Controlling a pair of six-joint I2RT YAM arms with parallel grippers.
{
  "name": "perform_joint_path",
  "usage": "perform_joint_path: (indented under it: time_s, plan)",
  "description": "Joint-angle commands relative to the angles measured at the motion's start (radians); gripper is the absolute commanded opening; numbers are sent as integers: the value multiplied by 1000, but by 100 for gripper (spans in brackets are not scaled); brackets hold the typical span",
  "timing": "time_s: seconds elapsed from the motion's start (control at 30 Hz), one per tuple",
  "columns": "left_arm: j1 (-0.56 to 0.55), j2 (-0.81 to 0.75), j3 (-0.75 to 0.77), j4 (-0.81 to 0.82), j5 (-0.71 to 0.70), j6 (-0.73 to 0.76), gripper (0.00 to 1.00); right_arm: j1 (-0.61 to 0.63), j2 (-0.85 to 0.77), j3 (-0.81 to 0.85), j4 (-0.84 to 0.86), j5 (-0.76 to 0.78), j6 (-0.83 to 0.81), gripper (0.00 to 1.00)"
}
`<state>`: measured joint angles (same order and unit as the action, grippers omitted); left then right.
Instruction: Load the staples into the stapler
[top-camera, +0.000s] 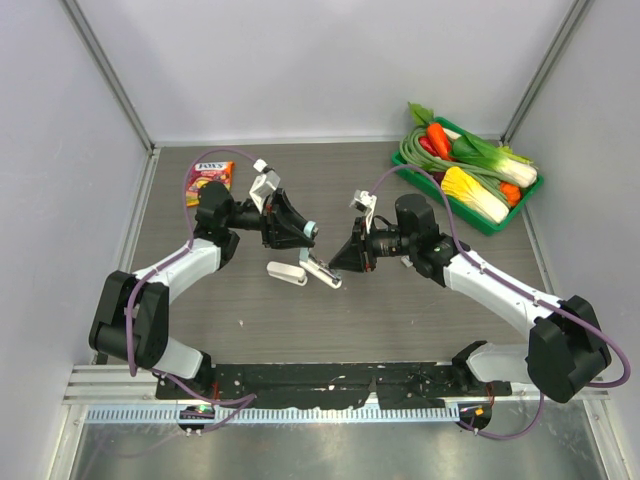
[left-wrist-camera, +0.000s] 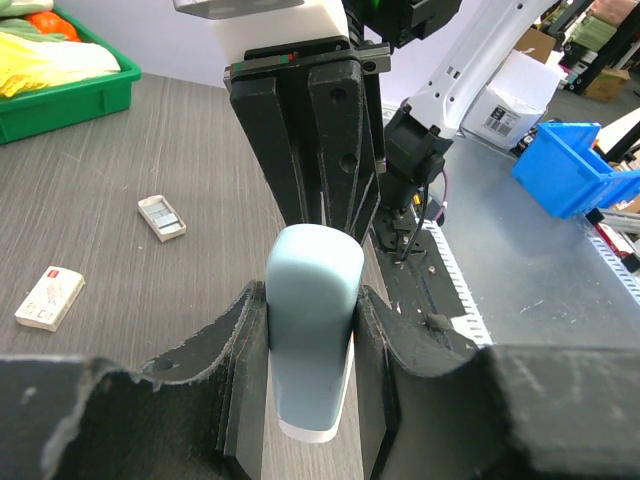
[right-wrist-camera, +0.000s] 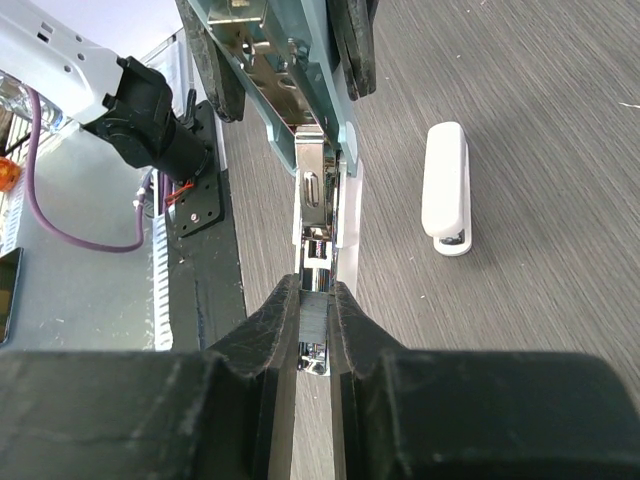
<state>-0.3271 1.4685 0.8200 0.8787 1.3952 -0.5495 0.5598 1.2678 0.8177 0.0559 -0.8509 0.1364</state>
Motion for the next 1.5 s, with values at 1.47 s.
perform_joint_path:
  time_s: [1.47]
  plan:
    - [-10,-7,1,77,7,-23,0,43,-28,3,-41,50,-124,30]
